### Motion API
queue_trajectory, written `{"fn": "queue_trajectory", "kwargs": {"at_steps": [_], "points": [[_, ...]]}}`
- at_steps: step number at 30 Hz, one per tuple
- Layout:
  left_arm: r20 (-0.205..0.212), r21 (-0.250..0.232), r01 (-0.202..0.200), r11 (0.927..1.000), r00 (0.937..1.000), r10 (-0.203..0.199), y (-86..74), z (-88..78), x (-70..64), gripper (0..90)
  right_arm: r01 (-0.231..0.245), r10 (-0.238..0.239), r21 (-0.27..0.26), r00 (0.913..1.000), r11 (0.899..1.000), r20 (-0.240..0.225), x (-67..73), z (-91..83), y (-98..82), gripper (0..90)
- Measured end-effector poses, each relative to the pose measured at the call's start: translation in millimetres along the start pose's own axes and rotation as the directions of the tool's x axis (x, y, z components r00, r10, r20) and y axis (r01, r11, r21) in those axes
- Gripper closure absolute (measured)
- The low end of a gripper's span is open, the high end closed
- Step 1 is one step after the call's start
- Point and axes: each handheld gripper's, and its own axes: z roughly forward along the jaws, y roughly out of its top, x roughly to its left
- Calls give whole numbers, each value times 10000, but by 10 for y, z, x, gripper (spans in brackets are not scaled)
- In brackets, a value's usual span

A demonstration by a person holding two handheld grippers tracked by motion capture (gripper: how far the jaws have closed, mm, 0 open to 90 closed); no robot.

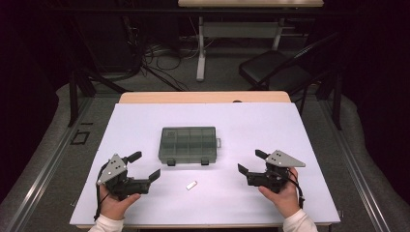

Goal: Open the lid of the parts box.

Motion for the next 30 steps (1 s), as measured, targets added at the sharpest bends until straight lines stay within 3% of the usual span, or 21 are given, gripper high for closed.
{"fn": "queue_trajectory", "kwargs": {"at_steps": [7, 13, 18, 24, 27, 30], "points": [[-185, 160, 65, 9999, 9998, -62, 0, 10, 17, 53, -62, 65, 139, 9997, 9999, -238, 17, 70, -16, 115], [-375, 416, 211, 9989, 9991, -195, -1, 26, 25, 93, 75, -68, 594, 9999, 9982, -128, 81, 127, -25, 133], [-338, 741, 279, 9969, 9991, -255, 12, 46, 32, 157, 23, -13, 640, 9999, 9979, -160, 76, 183, -12, 145], [-478, 956, 525, 9940, 9977, -481, 110, 69, 41, 165, -18, 46, 1052, 9997, 9944, -258, 83, 288, 50, 217], [-572, 1010, 613, 9930, 9968, -557, 181, 92, 56, 172, 240, -191, 1452, 9992, 9891, -351, 106, 371, 117, 218], [-606, 1015, 727, 9922, 9959, -668, 239, 115, 86, 173, 402, -362, 1444, 9989, 9887, -301, 148, 437, 181, 242]]}}
